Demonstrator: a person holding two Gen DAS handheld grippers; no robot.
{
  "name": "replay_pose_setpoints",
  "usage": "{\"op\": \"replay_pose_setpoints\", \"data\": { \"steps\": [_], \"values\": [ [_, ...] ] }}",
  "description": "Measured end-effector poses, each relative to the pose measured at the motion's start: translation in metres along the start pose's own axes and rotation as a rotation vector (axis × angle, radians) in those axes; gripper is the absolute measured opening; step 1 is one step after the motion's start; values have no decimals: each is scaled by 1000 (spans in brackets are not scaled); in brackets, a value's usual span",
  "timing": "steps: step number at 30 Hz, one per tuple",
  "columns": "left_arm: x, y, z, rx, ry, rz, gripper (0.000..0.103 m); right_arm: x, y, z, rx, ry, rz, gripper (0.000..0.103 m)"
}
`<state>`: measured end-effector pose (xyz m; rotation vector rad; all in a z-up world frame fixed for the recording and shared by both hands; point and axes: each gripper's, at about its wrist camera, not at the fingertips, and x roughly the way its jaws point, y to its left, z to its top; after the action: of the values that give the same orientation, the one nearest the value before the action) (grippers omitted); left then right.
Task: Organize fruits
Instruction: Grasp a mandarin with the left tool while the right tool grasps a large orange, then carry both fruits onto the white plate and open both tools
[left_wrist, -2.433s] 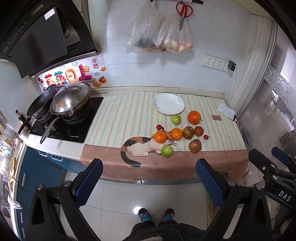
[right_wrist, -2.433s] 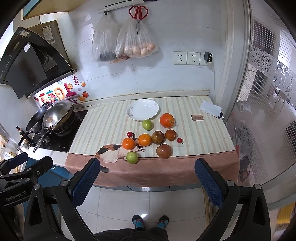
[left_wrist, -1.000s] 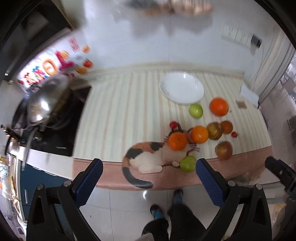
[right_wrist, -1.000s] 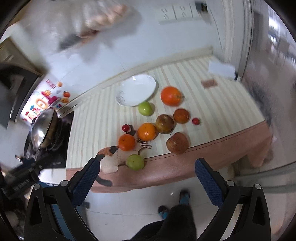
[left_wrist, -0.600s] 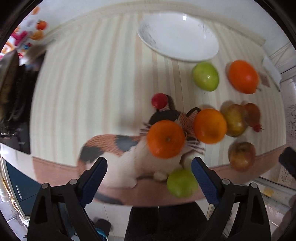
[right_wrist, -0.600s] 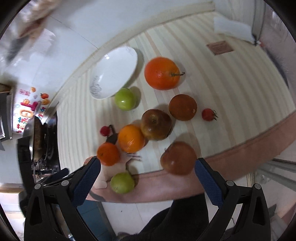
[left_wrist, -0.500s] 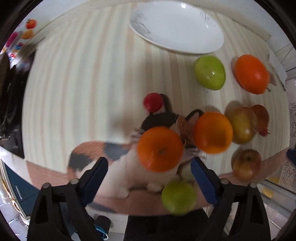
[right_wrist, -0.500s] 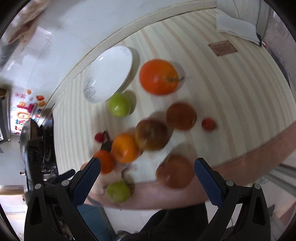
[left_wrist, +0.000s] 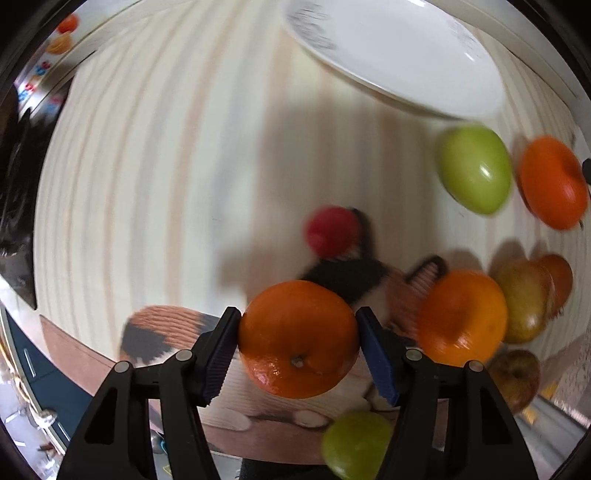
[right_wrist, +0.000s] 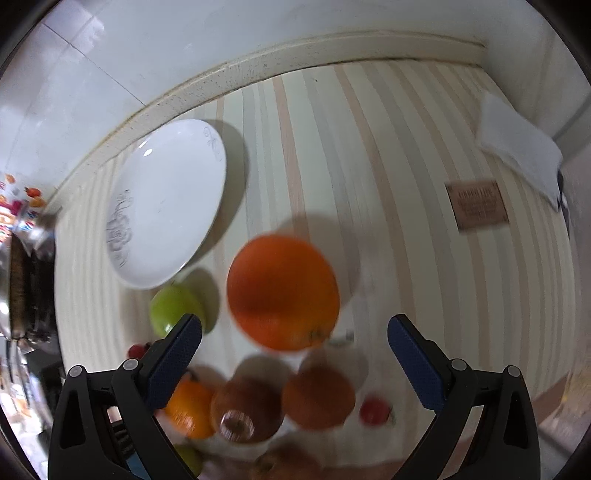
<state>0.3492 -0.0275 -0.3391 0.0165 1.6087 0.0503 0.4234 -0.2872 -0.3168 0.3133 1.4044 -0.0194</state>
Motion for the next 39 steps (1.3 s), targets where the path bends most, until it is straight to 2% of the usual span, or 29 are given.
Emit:
{"op": "replay_pose_setpoints", "data": {
  "steps": [2, 4, 6, 11, 16, 20, 22, 28, 33, 36, 39],
  "values": [
    [0, 8, 3, -19, -5, 13, 62, 12, 4, 13, -30, 30, -9, 102],
    [-3, 16, 6, -31, -2, 18, 62, 24, 8, 23, -57, 64, -10, 95],
    [-2, 21, 9, -40, 3, 19, 62, 31, 10, 27, -61, 92, 35, 79],
    [-1, 22, 9, -25, 5, 21, 62, 27, 24, 15, -128, 127, -12, 79],
    [21, 22, -2, -22, 23, 8, 62, 45, 17, 13, -79, 212, 10, 82],
    [22, 30, -7, -35, 6, -2, 61, 42, 18, 11, -86, 180, 2, 81],
    [16, 39, 10, -33, -5, -9, 61, 45, 23, 11, -86, 165, 3, 81],
    [-28, 41, 11, -30, -56, -39, 61, 32, 24, 1, -70, 137, 54, 81],
    [-81, 45, 17, -30, -138, -105, 61, 2, 36, -1, -62, 97, 131, 81],
    [-110, 43, 39, -13, -179, -157, 61, -18, 51, 11, -82, 62, 176, 81],
    [-122, 33, 86, 0, -177, -190, 61, -25, 73, 35, -140, 27, 179, 81]
  ]
}}
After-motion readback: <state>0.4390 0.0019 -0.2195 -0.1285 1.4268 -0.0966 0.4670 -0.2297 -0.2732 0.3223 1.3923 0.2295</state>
